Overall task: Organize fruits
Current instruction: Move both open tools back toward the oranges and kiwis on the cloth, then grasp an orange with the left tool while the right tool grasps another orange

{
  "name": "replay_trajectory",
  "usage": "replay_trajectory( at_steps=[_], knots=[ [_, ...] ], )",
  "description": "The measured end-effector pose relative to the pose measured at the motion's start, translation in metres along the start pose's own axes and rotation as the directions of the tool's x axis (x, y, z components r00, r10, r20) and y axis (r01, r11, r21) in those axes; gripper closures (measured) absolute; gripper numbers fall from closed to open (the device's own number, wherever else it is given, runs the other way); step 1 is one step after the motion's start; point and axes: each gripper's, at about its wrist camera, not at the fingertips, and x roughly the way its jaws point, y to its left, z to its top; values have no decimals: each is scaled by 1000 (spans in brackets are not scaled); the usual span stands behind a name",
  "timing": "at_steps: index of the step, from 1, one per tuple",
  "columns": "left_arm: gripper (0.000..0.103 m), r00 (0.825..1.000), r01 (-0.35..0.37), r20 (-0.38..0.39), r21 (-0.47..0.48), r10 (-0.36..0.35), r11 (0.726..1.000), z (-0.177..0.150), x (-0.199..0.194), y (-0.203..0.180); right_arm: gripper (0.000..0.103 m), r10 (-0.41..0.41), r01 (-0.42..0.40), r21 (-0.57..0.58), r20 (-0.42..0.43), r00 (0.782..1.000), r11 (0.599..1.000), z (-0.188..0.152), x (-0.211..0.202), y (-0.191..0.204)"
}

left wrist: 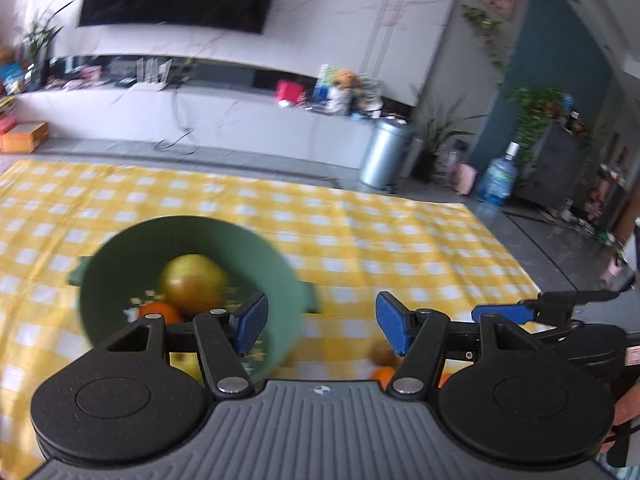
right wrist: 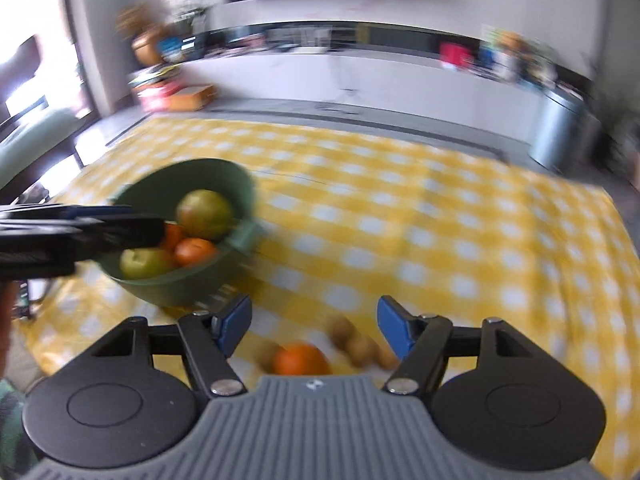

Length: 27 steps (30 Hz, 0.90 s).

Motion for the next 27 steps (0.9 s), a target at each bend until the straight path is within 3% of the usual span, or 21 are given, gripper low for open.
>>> replay_trajectory(
  at_steps=[4, 9, 13, 20, 27],
  knots=[
    [30, 1000, 20, -10, 68, -20, 997, -10, 6, -24, 36, -74, 73, 93, 11, 997, 993, -25, -12, -23],
    [30, 996, 48, -75, 88, -41, 995, -25, 20, -36, 36, -121, 119, 165, 3, 993, 979, -45, -18, -38],
    [30, 990, 77, -126, 92, -65, 993, -37, 32, -40, 26, -110, 106, 208, 6, 994, 972, -53, -18, -47],
    [30, 977, 101, -199, 113, -77, 988, -50, 43, -37, 25, -67, 76, 262, -43, 997, 962, -59, -4, -57],
    [32, 968, 85, -246, 140, -48, 987, -60, 56, -39, 41, -49, 81, 306, -111, 993, 948, -63, 7, -64]
  ],
)
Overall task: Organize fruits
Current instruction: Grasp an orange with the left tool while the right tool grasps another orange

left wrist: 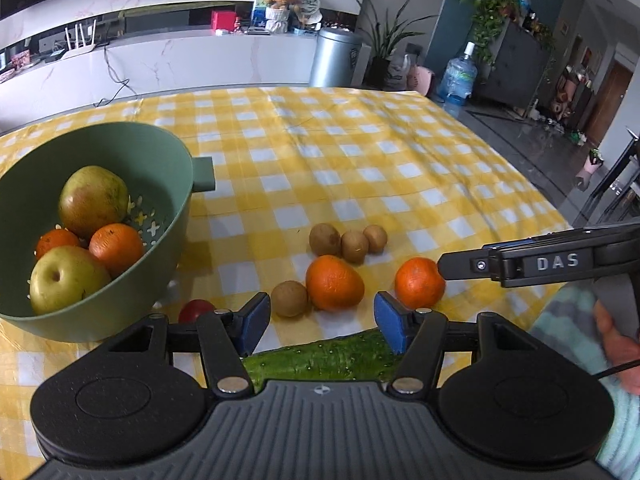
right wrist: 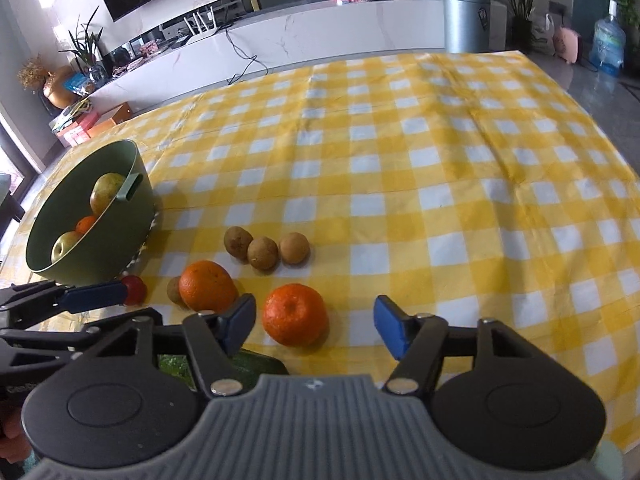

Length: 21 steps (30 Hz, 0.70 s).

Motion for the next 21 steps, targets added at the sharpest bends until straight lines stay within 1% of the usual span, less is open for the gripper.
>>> replay_trajectory(
  at_steps=[2, 5, 9, 12, 13, 16, 21],
  knots=[
    [33, 1000, -1, 7, -6, 1, 1000, -1, 2, 1, 41, 25, -25, -8, -7, 1000, 1000, 0, 2, 1],
    [33, 1000, 6, 21, 12, -7, 1000, 1, 5, -3, 43, 30, -31, -29, -29, 999, 999, 1, 8, 5],
    [34, 999, -17, 30, 124, 13, 992, 6, 16, -21, 45, 13, -15, -33, -61, 998, 999, 3, 17, 7],
    [34, 998, -51, 37, 192, 45, 980, 6, 23, -30, 54, 3, -6, -34, -72, 997, 999, 3, 20, 7],
    [34, 998, -58, 31, 207, 52, 977, 6, 26, -32, 54, 9, -11, -28, -79, 997, 1000, 3, 21, 6],
    [34, 998, -65, 19, 226, 62, 972, 4, 31, -33, 54, 37, -39, -14, -92, 995, 999, 4, 24, 4],
    [39, 998, -69, 11, 253, 68, 965, 3, 36, -33, 54, 50, -50, -1, -102, 994, 999, 5, 28, 4]
  ],
)
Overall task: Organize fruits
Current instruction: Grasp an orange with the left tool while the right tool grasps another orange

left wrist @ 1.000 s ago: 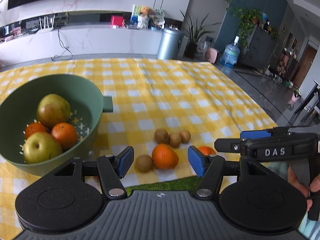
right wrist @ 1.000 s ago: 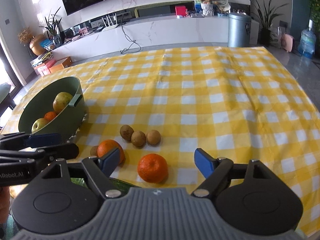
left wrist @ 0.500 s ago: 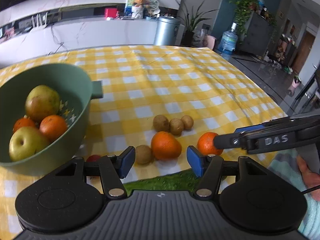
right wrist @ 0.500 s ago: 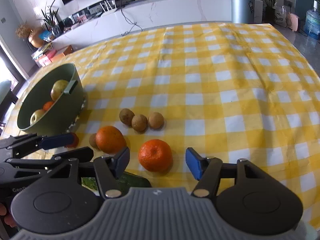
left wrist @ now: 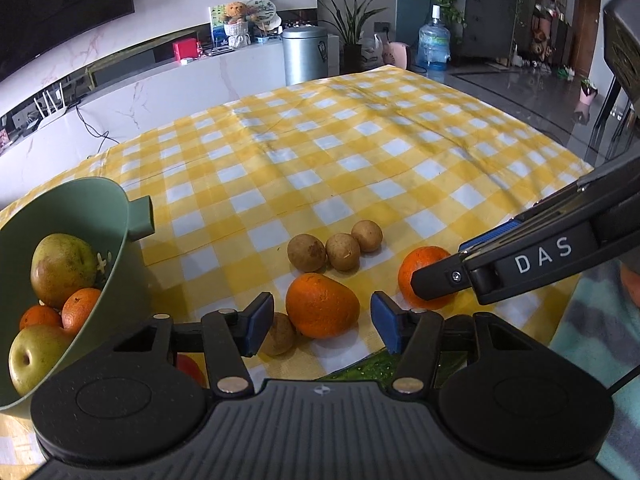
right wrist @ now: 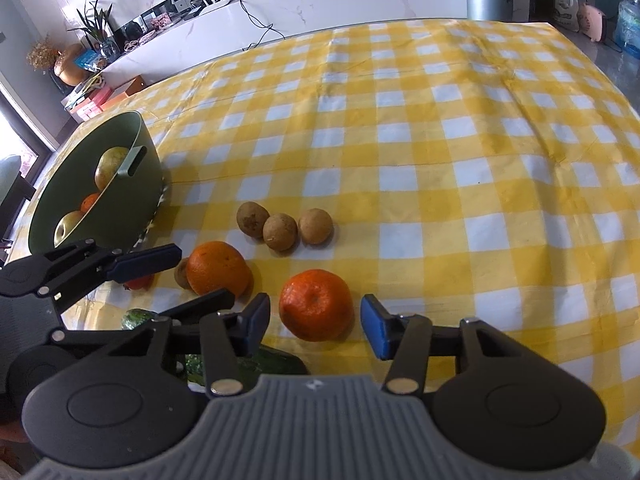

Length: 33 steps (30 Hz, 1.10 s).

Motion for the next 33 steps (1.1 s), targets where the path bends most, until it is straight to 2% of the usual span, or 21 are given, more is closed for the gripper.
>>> replay_trajectory(
  at_steps=[10, 15, 26, 33],
  knots=[
    [55, 1000, -8, -8, 34, 9, 999, 0, 5, -4, 54, -13, 13, 16, -35, 999, 1000, 3, 10, 1],
    [56, 1000, -11, -9, 39, 11, 999, 0, 5, -5, 62, -14, 14, 15, -41, 999, 1000, 3, 11, 1],
    [56, 1000, 1, -2, -1, -1, 1000, 1, 0, -2, 64, -26, 26, 10, -17, 1000, 1000, 1, 8, 2],
    [57, 999, 20, 29, -49, -18, 999, 4, -15, 3, 64, 10, -11, 48, 25, 1000, 999, 0, -1, -4]
  ],
)
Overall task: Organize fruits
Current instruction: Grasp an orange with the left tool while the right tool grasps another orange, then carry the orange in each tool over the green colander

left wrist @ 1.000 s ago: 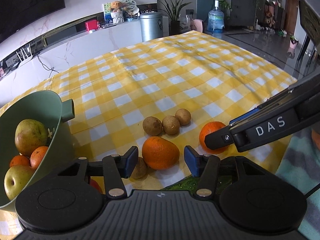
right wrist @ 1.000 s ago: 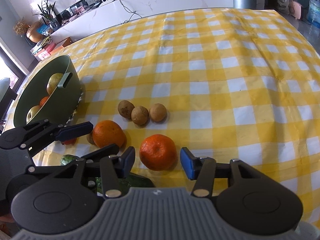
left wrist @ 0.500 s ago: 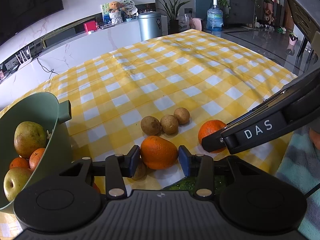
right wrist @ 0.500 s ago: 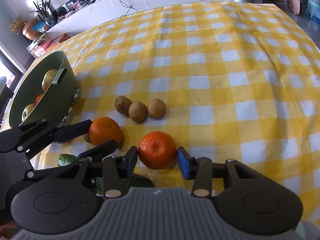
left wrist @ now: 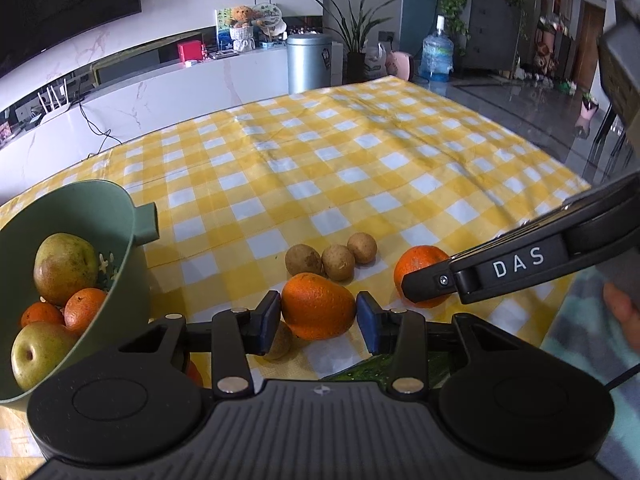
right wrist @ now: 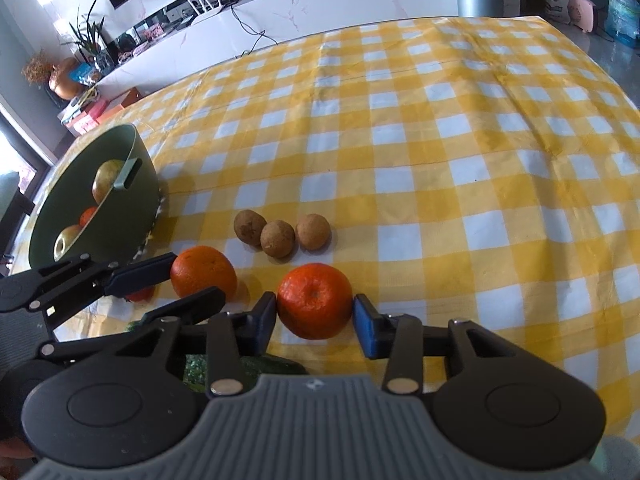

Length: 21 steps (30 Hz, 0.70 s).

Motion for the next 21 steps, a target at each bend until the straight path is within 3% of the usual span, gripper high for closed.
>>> replay_trajectory(
  at_steps=[15, 21],
  knots=[
    [57, 990, 42, 133, -49, -35, 998, 19, -55, 8, 64, 77, -74, -28, 151, 986, 997, -1, -34, 10],
    [57, 983, 24, 183, -100, -5, 995, 24, -79, 27, 64, 115, -106, -58, 180, 977, 993, 4, -44, 32]
  ],
)
